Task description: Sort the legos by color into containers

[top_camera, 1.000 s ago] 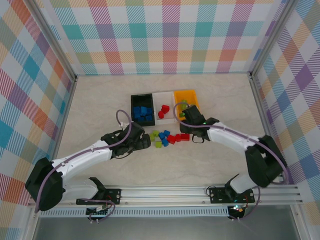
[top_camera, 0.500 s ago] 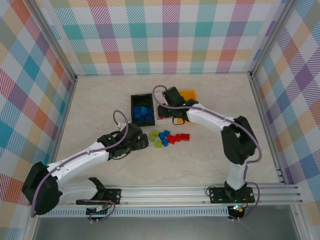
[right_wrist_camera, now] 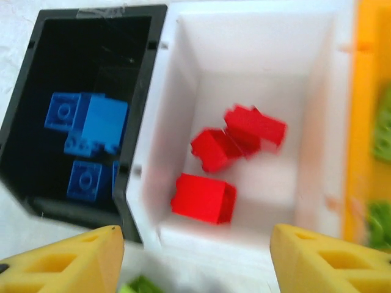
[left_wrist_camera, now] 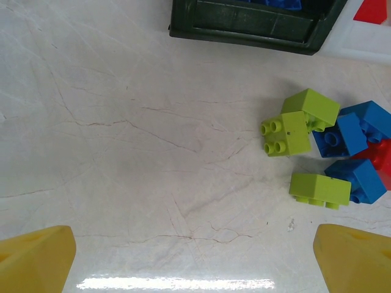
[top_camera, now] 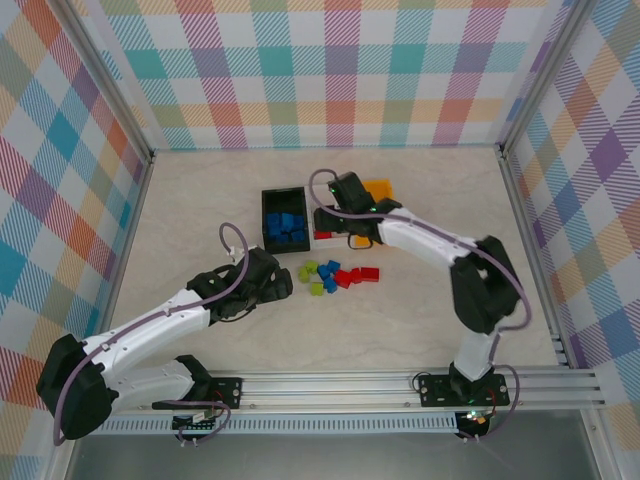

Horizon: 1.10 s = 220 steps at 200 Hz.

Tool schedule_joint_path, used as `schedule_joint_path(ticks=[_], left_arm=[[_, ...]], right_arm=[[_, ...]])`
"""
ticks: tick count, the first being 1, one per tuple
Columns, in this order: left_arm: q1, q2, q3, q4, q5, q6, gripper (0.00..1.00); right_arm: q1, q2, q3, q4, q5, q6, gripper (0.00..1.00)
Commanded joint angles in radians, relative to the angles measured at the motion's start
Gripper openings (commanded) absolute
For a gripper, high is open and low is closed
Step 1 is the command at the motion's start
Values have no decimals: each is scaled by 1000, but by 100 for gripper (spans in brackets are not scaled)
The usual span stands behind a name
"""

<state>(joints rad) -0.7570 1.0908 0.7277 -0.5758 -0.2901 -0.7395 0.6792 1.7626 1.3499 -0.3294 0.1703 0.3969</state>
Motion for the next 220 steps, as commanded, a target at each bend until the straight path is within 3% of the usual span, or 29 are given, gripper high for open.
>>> schedule_joint_path(ticks=[1, 19, 56, 143, 220], left_arm=[[-7, -19, -10, -16, -19, 14, 100], [-7, -16, -13, -9, -14, 17, 100], [-7, -4, -14, 3, -3, 19, 100], [-7, -31, -6, -20, -12, 23, 100], [-6, -13, -21, 8, -11, 28, 100]], right_arm=[[-11, -144, -146, 3, 4, 23, 53], [-35, -217, -279, -5, 1, 41, 42], [-88, -223, -428, 6, 15, 56, 35], [-127, -16, -352, 13, 56, 34, 27], [10, -286, -593, -117, -50, 137, 27]])
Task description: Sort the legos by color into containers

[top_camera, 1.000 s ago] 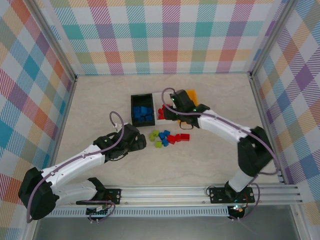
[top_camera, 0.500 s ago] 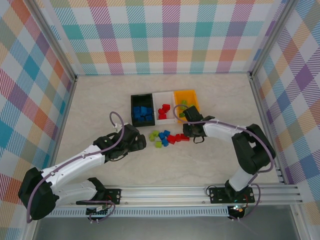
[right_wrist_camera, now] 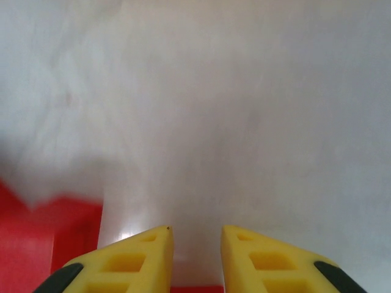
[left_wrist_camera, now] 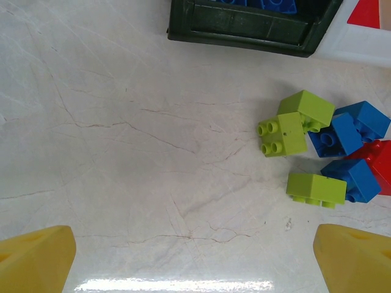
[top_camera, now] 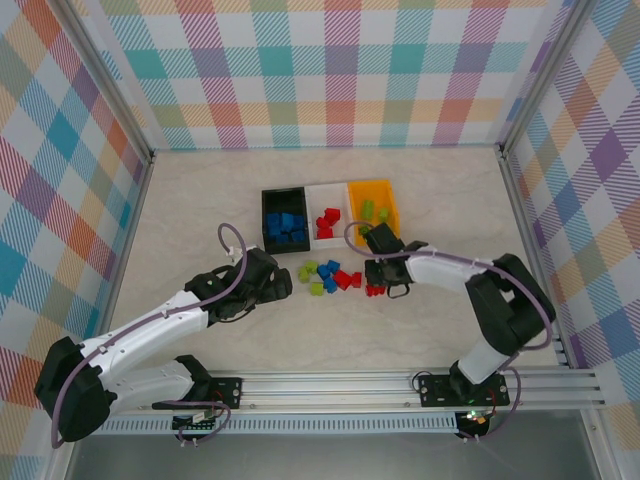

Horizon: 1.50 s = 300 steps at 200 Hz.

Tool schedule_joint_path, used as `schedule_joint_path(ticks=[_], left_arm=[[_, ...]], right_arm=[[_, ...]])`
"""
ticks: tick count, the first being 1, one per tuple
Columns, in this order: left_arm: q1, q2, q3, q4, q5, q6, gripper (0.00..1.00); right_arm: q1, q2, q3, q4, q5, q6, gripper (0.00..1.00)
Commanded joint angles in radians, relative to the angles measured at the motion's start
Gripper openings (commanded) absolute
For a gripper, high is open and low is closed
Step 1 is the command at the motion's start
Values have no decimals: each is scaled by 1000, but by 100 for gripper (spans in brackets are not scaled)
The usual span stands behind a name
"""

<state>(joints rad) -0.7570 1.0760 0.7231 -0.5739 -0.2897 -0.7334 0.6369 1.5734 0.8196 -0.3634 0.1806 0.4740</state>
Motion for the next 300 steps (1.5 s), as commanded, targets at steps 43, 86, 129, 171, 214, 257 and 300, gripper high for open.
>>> schedule_joint_path(ticks=[43, 86, 129, 171, 214, 257, 300], left_arm=[[-5, 34, -13, 27, -2, 23, 100], [-4, 40, -14, 31, -2, 21, 100], [-4, 39, -19, 24, -15, 21, 100], [-4, 48, -19, 28, -13, 20, 100], [-3, 48, -27, 32, -12, 19, 100], [-4, 48, -17, 26, -5, 29, 100], [-2, 47, -20, 38, 2, 29, 100]], right_arm=[[141, -284, -88, -190, -2, 104, 60], [142, -263, -97, -212, -83, 79, 78], [176, -183, -101, -181, -91, 113, 82], [240, -80, -61, -180, -67, 114, 70], [270, -57, -50, -177, -8, 114, 44], [260, -138, 36, -181, 35, 40, 32], [154, -35, 325, -102, -3, -98, 30]])
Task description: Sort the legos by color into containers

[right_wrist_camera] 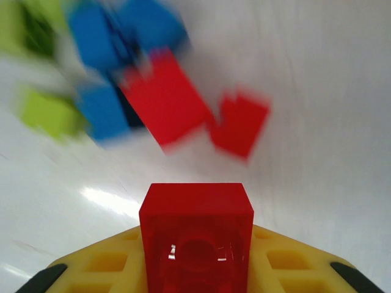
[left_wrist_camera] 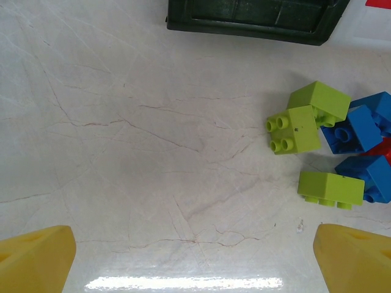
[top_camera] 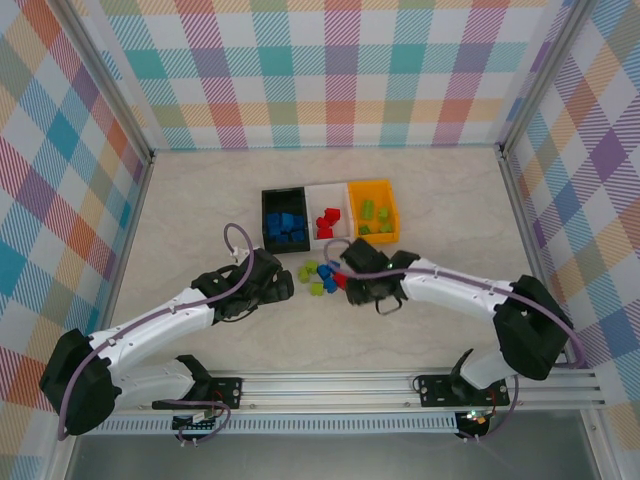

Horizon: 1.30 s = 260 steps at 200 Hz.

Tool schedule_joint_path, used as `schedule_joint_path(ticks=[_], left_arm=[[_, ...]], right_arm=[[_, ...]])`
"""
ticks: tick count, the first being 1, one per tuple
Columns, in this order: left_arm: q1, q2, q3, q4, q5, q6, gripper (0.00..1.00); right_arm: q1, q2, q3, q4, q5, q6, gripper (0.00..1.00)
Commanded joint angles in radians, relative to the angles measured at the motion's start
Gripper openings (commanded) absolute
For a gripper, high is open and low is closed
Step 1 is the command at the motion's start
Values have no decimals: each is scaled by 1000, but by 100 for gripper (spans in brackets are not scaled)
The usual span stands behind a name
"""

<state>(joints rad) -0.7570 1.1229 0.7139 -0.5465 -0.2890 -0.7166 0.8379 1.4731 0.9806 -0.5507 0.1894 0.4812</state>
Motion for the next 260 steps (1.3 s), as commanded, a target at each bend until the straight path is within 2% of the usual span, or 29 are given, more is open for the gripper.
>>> schedule_joint_path(ticks=[1, 77, 101, 122, 139, 178, 212, 260], left_arm=[[-2, 0, -11, 11, 3, 13, 100], [-3, 13, -17, 52, 69, 21, 99], [-3, 42, -13, 98, 118, 35, 98], [-9, 81, -6, 136, 150, 59, 97], [-24, 126, 6, 158, 164, 71, 97], [-105, 275, 79, 176, 149, 109, 91], [-189, 431, 183, 132, 70, 153, 87], [-200, 588, 276, 61, -43, 166, 74]], right_arm=[[-48, 72, 171, 86, -11, -108, 30], [-155, 585, 701, 81, 36, -121, 33], [-166, 643, 776, 55, 42, -105, 42], [-169, 623, 787, 67, 30, -98, 64], [-169, 562, 754, 87, 24, -95, 71], [-169, 379, 551, 165, 12, -81, 72], [-178, 281, 406, 195, 22, -68, 73], [-206, 208, 314, 226, 8, -46, 73]])
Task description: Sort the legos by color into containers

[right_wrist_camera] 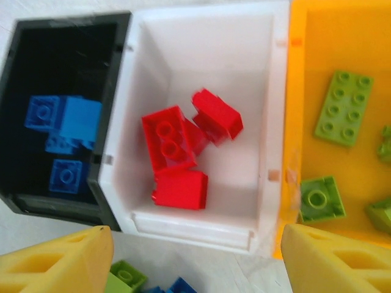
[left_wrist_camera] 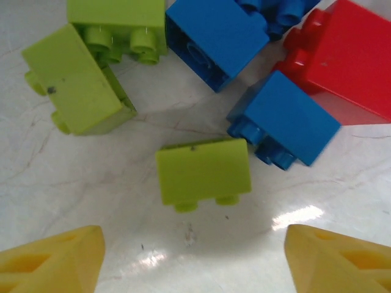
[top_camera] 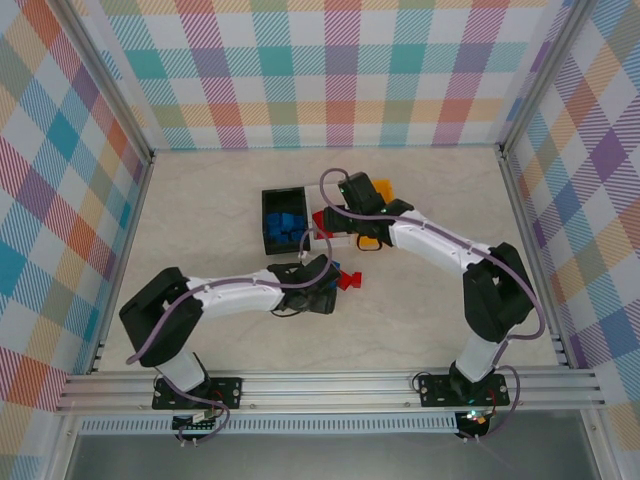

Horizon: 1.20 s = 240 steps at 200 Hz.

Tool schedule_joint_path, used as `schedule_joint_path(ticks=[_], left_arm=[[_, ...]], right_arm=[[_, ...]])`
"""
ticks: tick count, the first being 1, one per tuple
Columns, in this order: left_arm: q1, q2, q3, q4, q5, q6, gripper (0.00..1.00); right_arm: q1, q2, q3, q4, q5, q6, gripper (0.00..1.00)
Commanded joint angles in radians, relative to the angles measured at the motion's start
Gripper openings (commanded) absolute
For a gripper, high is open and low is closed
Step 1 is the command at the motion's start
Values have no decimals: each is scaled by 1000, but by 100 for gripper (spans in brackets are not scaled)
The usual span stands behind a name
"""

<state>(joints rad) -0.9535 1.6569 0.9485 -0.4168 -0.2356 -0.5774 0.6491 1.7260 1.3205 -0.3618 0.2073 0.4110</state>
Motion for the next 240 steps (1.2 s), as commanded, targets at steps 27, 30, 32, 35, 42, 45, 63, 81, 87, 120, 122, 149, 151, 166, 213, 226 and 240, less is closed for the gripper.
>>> schedule_joint_path(ticks=[27, 30, 32, 35, 42, 45, 63, 81, 87, 120, 122, 149, 151, 166, 213, 226, 240], left_arm=[[-4, 118, 89, -94, -143, 46, 65], [-4, 124, 91, -92, -146, 47, 64], [-4, 127, 92, -91, -149, 48, 63], [-4, 131, 95, -91, -152, 49, 62], [-4, 138, 99, -87, -160, 54, 60], [-3, 142, 101, -84, -162, 54, 60], [0, 160, 115, -72, -174, 66, 57], [5, 178, 132, -58, -172, 77, 56], [5, 185, 140, -57, -173, 80, 56], [5, 205, 165, -46, -173, 100, 53], [5, 205, 165, -44, -173, 100, 53], [5, 201, 162, -40, -165, 104, 42], [5, 200, 162, -41, -164, 104, 41], [4, 187, 155, -40, -159, 101, 37], [-19, 111, 136, -71, -156, 73, 32], [-31, 74, 139, -90, -154, 62, 31], [-42, 38, 156, -117, -152, 55, 30]], right_arm=[[-25, -66, -40, 42, -14, 26, 73], [-25, -70, -43, 44, -15, 25, 73], [-25, -73, -45, 46, -17, 26, 73], [-26, -75, -47, 46, -17, 25, 73], [-27, -80, -51, 47, -19, 27, 73], [-26, -81, -52, 47, -19, 27, 73], [-29, -95, -61, 45, -19, 25, 73], [-31, -112, -73, 52, -20, 25, 73], [-30, -116, -76, 50, -20, 26, 73], [-37, -127, -90, 50, -26, 27, 73], [-37, -128, -90, 51, -26, 27, 73], [-39, -139, -101, 52, -27, 31, 73], [-39, -140, -101, 52, -26, 31, 73], [-40, -140, -104, 51, -26, 32, 73], [-46, -176, -133, 57, -27, 42, 73], [-55, -202, -155, 58, -24, 46, 73], [-72, -237, -190, 59, -22, 50, 73]])
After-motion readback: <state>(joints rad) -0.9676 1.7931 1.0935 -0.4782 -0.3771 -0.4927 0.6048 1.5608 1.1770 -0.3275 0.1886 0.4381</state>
